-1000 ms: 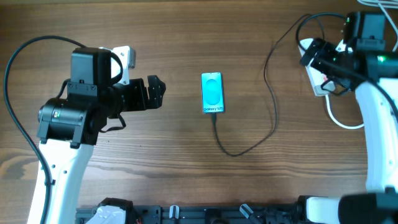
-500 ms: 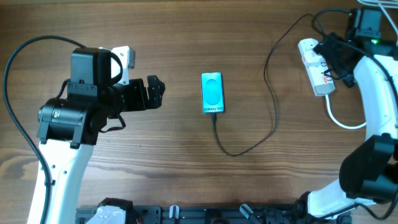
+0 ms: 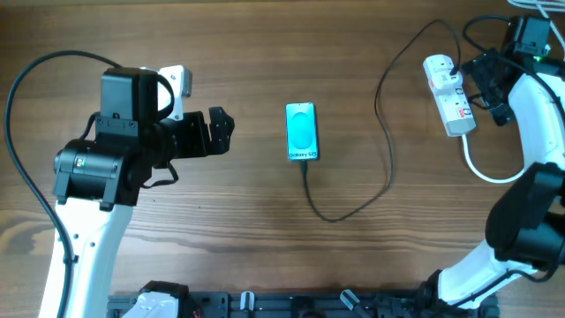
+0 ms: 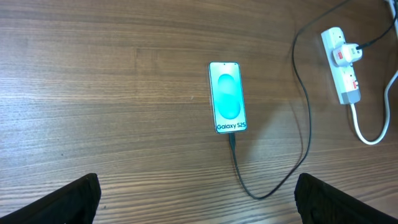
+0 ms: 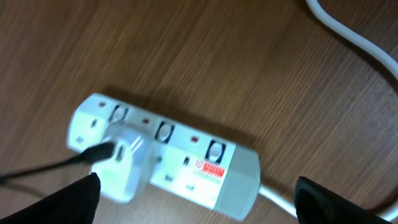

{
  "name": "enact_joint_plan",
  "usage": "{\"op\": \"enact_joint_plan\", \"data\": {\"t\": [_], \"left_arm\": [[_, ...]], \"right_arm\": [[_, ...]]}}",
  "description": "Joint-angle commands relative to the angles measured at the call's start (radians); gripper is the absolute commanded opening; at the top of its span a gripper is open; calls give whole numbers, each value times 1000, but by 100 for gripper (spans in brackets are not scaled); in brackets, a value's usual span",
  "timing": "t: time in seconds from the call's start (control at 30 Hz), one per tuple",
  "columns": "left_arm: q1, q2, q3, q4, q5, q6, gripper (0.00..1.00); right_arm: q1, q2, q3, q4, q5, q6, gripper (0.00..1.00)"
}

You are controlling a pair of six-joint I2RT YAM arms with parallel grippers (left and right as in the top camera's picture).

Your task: Plug charger to phone and switch on socket

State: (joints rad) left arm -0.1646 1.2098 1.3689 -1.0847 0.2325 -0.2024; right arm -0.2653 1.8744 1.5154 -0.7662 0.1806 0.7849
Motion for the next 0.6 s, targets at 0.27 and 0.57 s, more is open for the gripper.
{"op": "enact_joint_plan", "data": {"t": [0.27, 0.57], "left_arm": [[-2, -3, -2, 0, -6, 16, 100], [-2, -3, -2, 0, -6, 16, 100]], "right_arm": [[-31, 99, 14, 44, 29, 27, 100], [-31, 107, 14, 51, 115, 33, 100]]}}
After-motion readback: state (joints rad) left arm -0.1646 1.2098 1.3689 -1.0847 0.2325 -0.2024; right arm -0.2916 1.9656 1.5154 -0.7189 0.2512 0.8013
